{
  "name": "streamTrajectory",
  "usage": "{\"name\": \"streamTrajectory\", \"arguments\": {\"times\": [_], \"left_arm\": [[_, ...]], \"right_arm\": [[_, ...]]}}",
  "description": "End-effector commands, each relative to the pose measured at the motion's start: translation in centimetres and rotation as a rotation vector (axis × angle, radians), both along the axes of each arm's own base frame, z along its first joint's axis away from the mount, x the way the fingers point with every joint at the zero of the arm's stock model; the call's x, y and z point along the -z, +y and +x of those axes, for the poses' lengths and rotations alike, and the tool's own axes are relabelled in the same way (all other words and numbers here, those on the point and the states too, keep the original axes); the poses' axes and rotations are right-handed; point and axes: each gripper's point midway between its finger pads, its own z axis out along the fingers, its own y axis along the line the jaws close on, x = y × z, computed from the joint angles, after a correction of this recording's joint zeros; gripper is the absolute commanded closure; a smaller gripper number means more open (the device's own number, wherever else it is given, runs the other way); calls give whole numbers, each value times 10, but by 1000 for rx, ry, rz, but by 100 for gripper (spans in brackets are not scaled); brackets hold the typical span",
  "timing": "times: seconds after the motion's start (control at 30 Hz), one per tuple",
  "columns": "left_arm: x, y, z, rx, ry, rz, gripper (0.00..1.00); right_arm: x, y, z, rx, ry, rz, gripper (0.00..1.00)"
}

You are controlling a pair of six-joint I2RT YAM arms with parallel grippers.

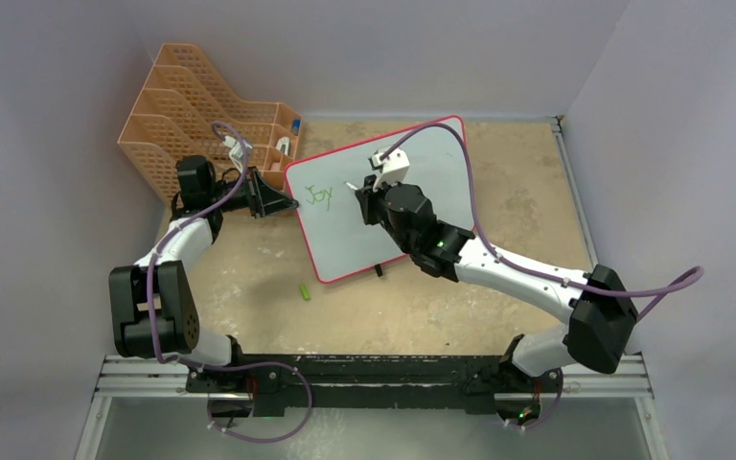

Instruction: Write a sentence on the whiteboard

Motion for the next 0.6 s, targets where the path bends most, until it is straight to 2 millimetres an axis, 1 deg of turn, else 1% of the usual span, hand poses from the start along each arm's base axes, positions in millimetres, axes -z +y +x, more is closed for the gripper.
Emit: {"name": "streamTrajectory", "arguments": {"times": [0.0,0.33,0.57], "left_arm": [[-13,-4,1,19,-62,12,100],[-13,-4,1,18,-61,12,100],[-13,-4,1,18,-62,12,100]], "right_arm": [[-33,-2,-2,-6,-48,67,100],[-41,-10,-9,-9,-57,87,100],[-32,-4,-11,-32,-34,72,100]]}}
